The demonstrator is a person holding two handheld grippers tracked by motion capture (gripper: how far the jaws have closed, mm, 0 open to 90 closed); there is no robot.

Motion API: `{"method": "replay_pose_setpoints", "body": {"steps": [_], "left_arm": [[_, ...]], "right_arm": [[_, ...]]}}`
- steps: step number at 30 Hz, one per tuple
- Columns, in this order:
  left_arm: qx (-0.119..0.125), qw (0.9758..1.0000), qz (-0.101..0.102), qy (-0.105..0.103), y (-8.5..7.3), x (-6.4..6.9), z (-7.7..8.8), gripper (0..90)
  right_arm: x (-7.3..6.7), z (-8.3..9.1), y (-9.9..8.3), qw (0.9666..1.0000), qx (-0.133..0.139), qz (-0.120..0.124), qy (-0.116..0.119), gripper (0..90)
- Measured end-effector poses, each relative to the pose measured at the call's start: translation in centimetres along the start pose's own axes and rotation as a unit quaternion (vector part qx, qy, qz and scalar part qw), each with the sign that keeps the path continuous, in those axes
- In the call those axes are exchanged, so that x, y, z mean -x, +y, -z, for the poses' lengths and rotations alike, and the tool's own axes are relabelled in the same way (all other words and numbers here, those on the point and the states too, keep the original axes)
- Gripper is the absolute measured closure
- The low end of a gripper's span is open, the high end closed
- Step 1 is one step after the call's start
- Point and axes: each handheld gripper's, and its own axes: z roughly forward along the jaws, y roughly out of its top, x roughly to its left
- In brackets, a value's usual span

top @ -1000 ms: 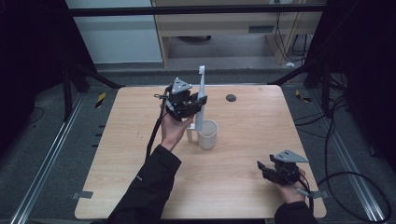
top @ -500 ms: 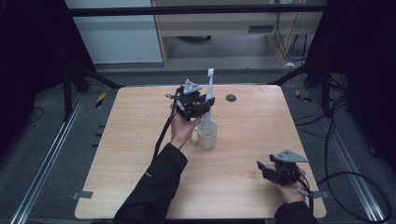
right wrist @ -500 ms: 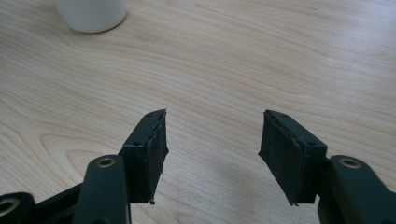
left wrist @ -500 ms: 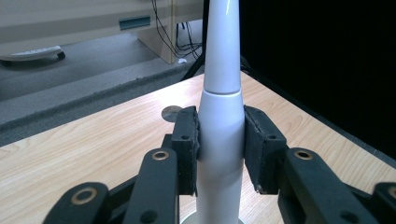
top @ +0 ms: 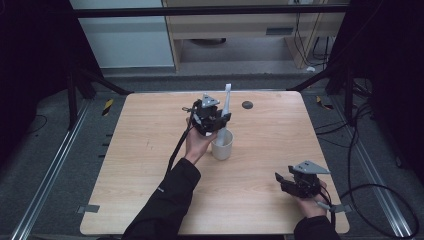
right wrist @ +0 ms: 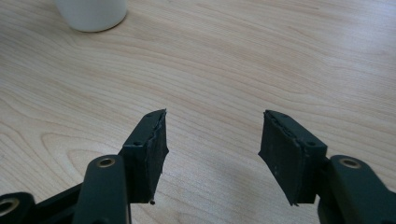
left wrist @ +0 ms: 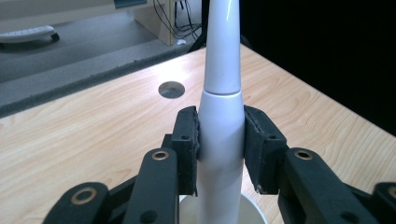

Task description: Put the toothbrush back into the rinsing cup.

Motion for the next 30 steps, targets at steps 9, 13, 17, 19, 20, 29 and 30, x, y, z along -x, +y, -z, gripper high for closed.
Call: {"method": "replay_pose_setpoints", "body": {"steps": [9,13,17,19,20,29,30], "left_arm": [[-0.022,0.9997,-0.003,-0.002,-1.5,0.1,-1.1,66.5],[-0.031,0.9995,-0.002,-0.002,-2.1,0.0,-1.5,66.4],[-0.038,0.9993,-0.001,-0.001,-2.6,-0.1,-1.7,66.4],[-0.04,0.9992,0.0,0.0,-2.8,-0.1,-1.8,66.4],[-0.042,0.9991,0.0,-0.001,-2.9,-0.2,-1.8,66.4],[-0.045,0.999,0.002,-0.001,-3.4,-0.3,-2.2,66.1],[-0.045,0.999,0.003,-0.001,-3.5,-0.3,-2.3,65.8]], "right_arm": [[0.0,0.0,0.0,1.0,0.0,-0.001,0.001,40.9],[0.0,0.0,0.0,1.0,0.0,-0.001,0.001,40.9],[0.0,0.0,0.0,1.0,0.0,0.0,0.001,40.9],[0.0,0.0,0.0,1.0,0.0,0.0,0.0,40.9],[0.0,0.0,0.0,1.0,0.0,0.0,0.0,40.8],[0.0,-0.1,0.0,1.0,0.0,0.0,0.0,40.7],[0.0,-0.1,0.0,1.0,-0.001,-0.001,0.0,40.7]]}}
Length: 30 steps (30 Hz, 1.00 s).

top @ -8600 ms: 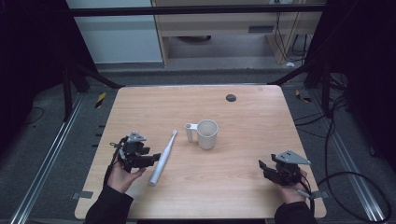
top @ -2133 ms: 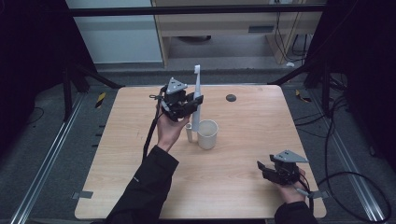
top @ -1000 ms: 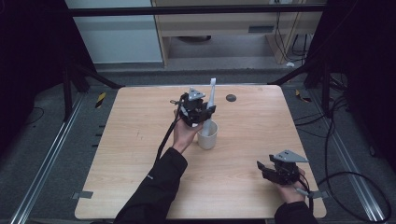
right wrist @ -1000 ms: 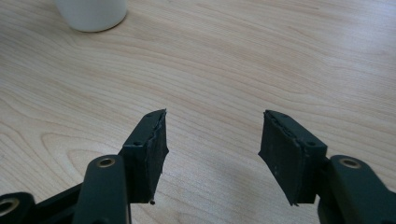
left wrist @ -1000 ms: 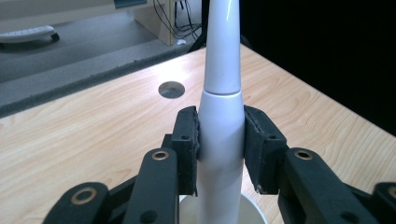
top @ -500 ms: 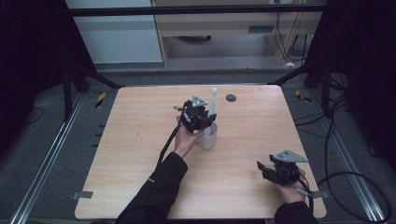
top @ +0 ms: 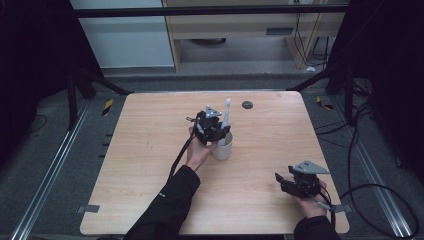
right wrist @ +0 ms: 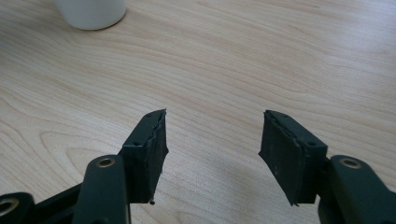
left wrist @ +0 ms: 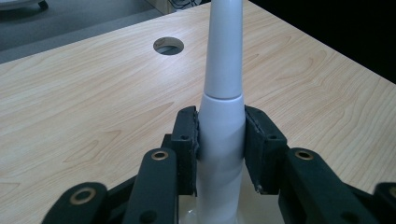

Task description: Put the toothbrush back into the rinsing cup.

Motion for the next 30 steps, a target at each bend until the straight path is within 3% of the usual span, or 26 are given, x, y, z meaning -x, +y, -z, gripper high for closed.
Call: {"method": "replay_pose_setpoints", "body": {"steps": [9,15,26,30], "left_arm": [[0.0,1.0,-0.002,0.001,-0.1,0.0,0.2,55.9],[0.0,0.9999,-0.007,0.009,-0.4,-0.1,1.3,47.5],[0.017,0.9994,-0.016,0.027,-1.4,-1.4,7.3,35.2],[0.019,0.9993,-0.004,0.032,-2.7,-2.3,9.4,33.7]], "right_arm": [[0.0,0.0,0.0,1.0,0.0,0.0,0.0,40.4],[0.0,0.1,0.0,1.0,0.002,0.002,-0.002,40.2],[0.2,0.3,-0.1,0.9999,0.009,-0.004,-0.014,35.2],[0.2,0.4,-0.2,0.9998,0.01,-0.004,-0.016,33.5]]}}
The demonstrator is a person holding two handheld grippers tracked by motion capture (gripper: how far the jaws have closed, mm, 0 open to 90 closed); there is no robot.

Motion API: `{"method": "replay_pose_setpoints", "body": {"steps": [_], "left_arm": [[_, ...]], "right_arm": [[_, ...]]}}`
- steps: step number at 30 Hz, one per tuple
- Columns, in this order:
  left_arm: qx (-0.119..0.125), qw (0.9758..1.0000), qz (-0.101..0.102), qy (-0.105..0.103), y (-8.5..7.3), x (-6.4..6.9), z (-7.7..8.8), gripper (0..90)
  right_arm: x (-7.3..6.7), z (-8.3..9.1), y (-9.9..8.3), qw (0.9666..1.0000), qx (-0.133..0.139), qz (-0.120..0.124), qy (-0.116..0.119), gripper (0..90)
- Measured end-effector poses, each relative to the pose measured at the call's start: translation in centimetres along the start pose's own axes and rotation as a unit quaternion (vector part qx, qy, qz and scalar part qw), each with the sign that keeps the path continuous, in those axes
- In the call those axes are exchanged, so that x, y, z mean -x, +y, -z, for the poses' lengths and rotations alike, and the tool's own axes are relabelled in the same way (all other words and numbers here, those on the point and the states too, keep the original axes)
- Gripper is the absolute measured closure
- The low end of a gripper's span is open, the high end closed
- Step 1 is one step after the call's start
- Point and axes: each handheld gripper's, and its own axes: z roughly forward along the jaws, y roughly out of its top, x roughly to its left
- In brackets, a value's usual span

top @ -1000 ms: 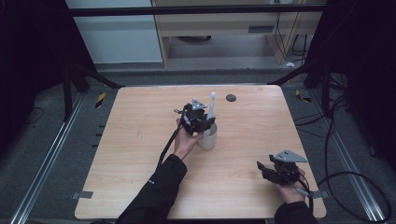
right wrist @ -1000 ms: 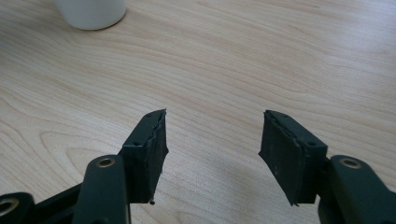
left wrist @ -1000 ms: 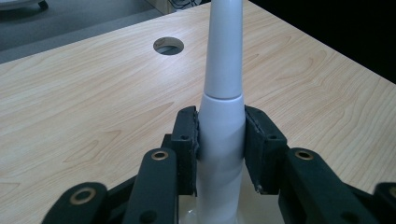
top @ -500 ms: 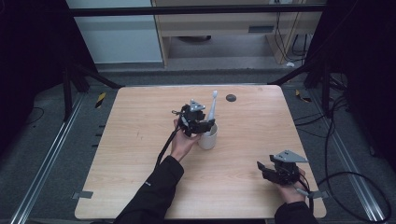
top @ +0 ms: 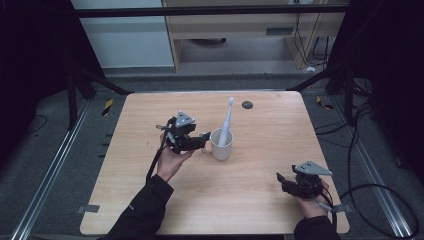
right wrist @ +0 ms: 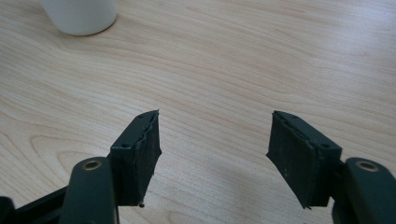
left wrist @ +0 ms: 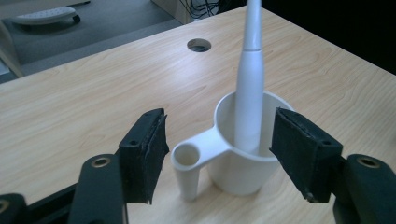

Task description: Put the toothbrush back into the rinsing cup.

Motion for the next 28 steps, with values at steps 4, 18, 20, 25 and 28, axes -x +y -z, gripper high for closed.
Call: {"method": "replay_pose_setpoints", "body": {"steps": [4,18,20,25,28], "left_arm": [[-0.009,0.9998,0.007,0.019,-1.8,-1.1,1.7,32.6],[-0.054,0.9959,0.031,0.067,-7.7,-4.3,4.9,26.3],[-0.059,0.9951,0.032,0.073,-8.5,-4.6,5.3,26.0],[-0.07,0.9933,0.043,0.081,-10.4,-5.5,6.1,24.7],[-0.075,0.992,0.049,0.089,-11.5,-6.1,6.6,22.9]], "right_arm": [[0.0,0.0,0.0,1.0,0.002,0.0,-0.002,32.0],[0.1,0.1,-0.1,1.0,0.004,0.002,-0.008,30.2],[0.1,0.1,-0.1,1.0,0.004,0.002,-0.008,30.0],[0.1,0.2,-0.1,0.9999,0.004,0.005,-0.012,29.4],[0.1,0.2,-0.2,0.9999,0.002,0.004,-0.013,29.2]]}}
